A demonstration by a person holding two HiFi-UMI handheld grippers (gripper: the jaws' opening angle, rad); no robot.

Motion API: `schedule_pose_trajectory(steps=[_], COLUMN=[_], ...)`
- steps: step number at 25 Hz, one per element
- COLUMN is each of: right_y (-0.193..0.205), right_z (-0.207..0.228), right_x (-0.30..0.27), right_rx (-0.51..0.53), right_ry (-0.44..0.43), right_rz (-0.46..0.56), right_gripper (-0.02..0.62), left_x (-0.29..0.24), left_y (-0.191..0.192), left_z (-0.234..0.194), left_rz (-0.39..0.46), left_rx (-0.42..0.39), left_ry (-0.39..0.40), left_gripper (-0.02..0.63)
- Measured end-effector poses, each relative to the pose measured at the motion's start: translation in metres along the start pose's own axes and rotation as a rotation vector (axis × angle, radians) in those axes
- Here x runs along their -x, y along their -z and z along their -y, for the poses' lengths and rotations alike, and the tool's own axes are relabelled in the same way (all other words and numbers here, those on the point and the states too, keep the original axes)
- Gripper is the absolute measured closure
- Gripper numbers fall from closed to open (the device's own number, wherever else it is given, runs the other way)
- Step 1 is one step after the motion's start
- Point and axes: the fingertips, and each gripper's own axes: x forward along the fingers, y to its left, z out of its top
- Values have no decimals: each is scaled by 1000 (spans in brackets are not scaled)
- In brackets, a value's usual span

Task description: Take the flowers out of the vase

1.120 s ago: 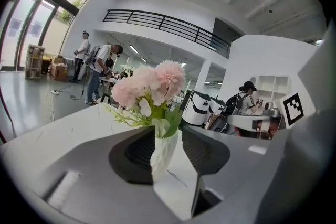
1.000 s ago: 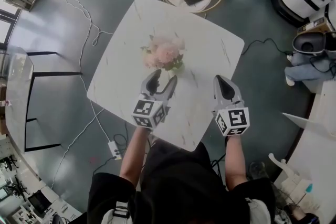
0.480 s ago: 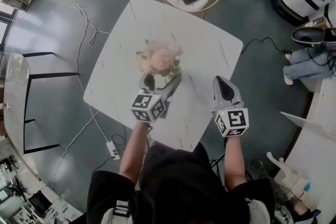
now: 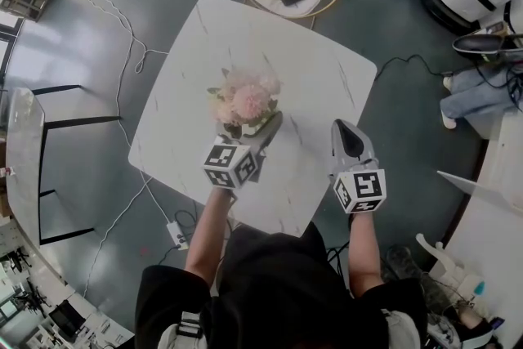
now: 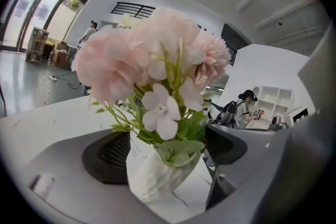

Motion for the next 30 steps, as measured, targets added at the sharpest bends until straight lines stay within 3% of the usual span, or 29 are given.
schedule_pose_trajectory(steps=[11,20,30], right_y=[3,4,3], right_z=[6,5,6], right_x=[-3,2,14], right_rx=[-15,-23,-35], right_ry=[12,17,26], right_rz=[-7,-1,23], right_gripper=[594,594,594], left_x=[-3,2,9], left_y=[-9,-15,-26], left_z=[-1,8,18], left_rz=[15,-9,6], left_rx=[-56,-82,-100], left_ry=[-23,-28,-35], left_gripper=[313,385,423])
